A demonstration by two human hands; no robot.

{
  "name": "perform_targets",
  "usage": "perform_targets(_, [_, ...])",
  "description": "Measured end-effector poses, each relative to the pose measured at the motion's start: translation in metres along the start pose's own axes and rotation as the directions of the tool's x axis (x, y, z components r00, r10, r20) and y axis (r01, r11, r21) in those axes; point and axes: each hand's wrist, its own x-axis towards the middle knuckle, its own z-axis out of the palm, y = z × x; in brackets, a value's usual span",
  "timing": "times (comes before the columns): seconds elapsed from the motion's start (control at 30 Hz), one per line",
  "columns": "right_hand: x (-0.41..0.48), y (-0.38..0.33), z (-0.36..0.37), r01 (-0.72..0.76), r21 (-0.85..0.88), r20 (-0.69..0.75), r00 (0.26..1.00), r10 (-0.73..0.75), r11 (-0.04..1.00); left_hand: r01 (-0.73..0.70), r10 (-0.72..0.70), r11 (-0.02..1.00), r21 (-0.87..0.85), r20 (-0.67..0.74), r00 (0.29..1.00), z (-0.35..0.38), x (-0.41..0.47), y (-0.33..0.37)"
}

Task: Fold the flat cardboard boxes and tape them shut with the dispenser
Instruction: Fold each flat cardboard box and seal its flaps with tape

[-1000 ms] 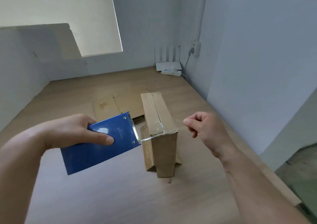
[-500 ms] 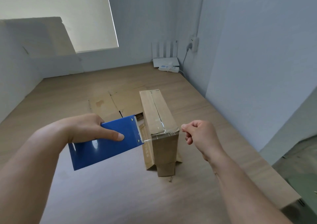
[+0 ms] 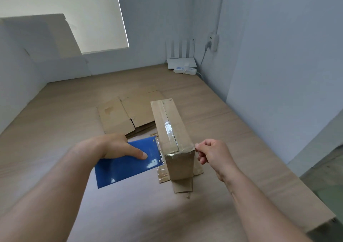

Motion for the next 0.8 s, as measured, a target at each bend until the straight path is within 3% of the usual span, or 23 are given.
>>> perform_targets(0.2, [0.003,0.002,-0.002,-0.130,0.131,0.024,0.992,0.127,0.983,-0.002,0.002,0.999,-0.032,-0.008,1.000,0.011,0.013,0.006])
perform_targets(0.33, [-0.001,0.028,-0.006,-0.280,-0.215,-0.095,0.959,0.266,0.936,-0.002,0.001,1.000,-0.020,-0.017,1.000,0.007,0.013,0.004])
perform_targets(0.43, [-0.008,0.029,0.000,-0.074,-0.313,-0.287,0.958,-0.020,0.947,-0.001,0.000,1.000,-0.011,-0.020,1.000,0.007,0.012,0.003])
perform_targets(0.53, [-0.017,0.005,0.016,0.143,-0.435,-0.222,0.940,-0.260,0.889,0.001,-0.002,1.000,-0.020,-0.014,1.000,0.007,0.011,0.005])
perform_targets(0.63, [-0.016,-0.002,0.038,0.160,-0.575,-0.078,0.966,-0.248,0.803,0.004,-0.004,1.000,-0.023,-0.010,1.000,0.005,0.012,0.006])
perform_targets(0.8, [-0.008,0.003,0.040,0.130,-0.517,-0.096,0.973,-0.209,0.846,0.028,-0.028,0.996,-0.083,0.011,1.000,0.014,0.015,0.000])
